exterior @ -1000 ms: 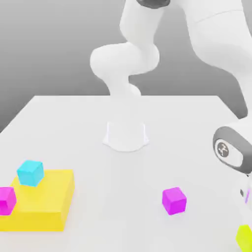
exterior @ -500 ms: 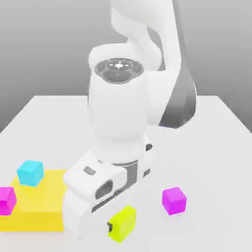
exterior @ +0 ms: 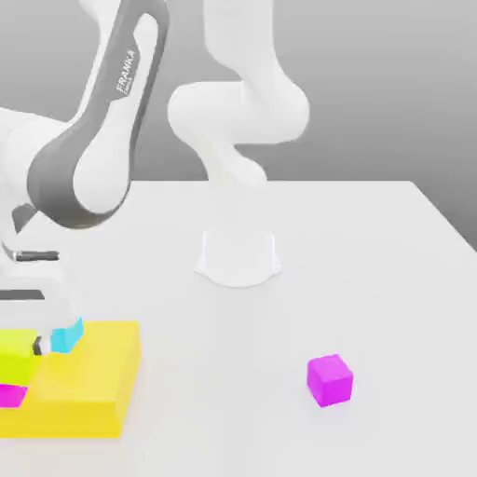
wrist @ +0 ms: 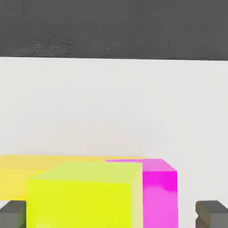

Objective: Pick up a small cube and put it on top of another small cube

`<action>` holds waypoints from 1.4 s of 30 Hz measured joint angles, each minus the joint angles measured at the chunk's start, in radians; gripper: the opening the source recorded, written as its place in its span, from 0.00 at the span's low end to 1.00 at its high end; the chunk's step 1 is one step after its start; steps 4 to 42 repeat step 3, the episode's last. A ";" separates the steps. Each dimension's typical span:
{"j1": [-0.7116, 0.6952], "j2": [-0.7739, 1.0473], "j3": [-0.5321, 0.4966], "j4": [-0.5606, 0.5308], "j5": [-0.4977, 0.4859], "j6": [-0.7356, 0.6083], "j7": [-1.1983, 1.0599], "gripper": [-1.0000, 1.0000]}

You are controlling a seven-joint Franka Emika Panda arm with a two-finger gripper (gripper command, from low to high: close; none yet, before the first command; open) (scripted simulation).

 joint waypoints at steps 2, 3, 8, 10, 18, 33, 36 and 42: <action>0.010 -0.049 -0.021 0.008 -0.048 -0.047 0.037 1.00; 0.014 -0.079 -0.029 0.013 -0.078 -0.075 0.058 1.00; 0.014 -0.079 -0.029 0.013 -0.078 -0.075 0.058 1.00; 0.014 -0.079 -0.029 0.013 -0.078 -0.075 0.058 1.00; 0.014 -0.079 -0.029 0.013 -0.078 -0.075 0.058 1.00; 0.014 -0.079 -0.029 0.013 -0.078 -0.075 0.058 1.00; 0.014 -0.079 -0.029 0.013 -0.078 -0.075 0.058 1.00; 0.014 -0.079 -0.029 0.013 -0.078 -0.075 0.058 1.00</action>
